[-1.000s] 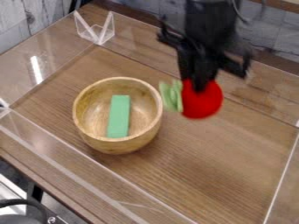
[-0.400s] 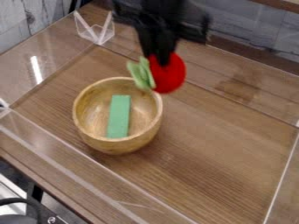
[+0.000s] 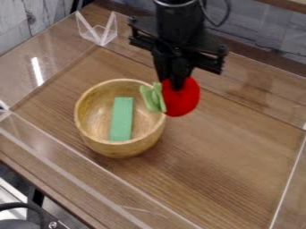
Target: Move the red fruit to the left side of the table
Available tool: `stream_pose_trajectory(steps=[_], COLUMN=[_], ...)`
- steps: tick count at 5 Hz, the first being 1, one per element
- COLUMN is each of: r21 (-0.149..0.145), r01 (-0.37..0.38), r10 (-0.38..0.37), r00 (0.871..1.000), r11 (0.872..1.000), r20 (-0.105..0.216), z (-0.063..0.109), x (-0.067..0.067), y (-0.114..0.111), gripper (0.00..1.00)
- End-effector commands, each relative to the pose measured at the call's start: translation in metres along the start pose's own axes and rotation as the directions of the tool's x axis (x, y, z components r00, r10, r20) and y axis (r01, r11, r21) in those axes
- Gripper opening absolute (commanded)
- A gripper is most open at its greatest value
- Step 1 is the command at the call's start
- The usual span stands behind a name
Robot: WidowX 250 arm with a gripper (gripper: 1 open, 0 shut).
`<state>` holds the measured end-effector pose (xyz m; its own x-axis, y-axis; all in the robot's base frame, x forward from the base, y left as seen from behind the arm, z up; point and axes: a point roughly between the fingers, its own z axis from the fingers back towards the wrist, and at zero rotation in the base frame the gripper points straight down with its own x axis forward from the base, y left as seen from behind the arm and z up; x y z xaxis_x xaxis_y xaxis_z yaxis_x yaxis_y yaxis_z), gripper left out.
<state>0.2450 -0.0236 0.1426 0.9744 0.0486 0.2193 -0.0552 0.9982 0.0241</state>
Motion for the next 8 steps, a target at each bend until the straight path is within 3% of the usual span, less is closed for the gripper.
stream_pose_trajectory(steps=[1, 4, 6, 8], r21=[-0.005, -0.034, -0.036, -0.002], r01=[-0.003, 0.038, -0.009, -0.138], r10=[0.003, -0.036, 0.012, 0.137], r00=[0.999, 0.998, 0.997, 0.986], r11=[1.000, 0.999, 0.999, 0.990], r20=[0.036, 0.057, 0.075, 0.089], z=[0.002, -0.016, 0.003, -0.009], x=[0.015, 0.013, 0.027, 0.022], y=[0.018, 0.007, 0.010, 0.020], gripper=[0.00, 0.00, 0.00, 0.00])
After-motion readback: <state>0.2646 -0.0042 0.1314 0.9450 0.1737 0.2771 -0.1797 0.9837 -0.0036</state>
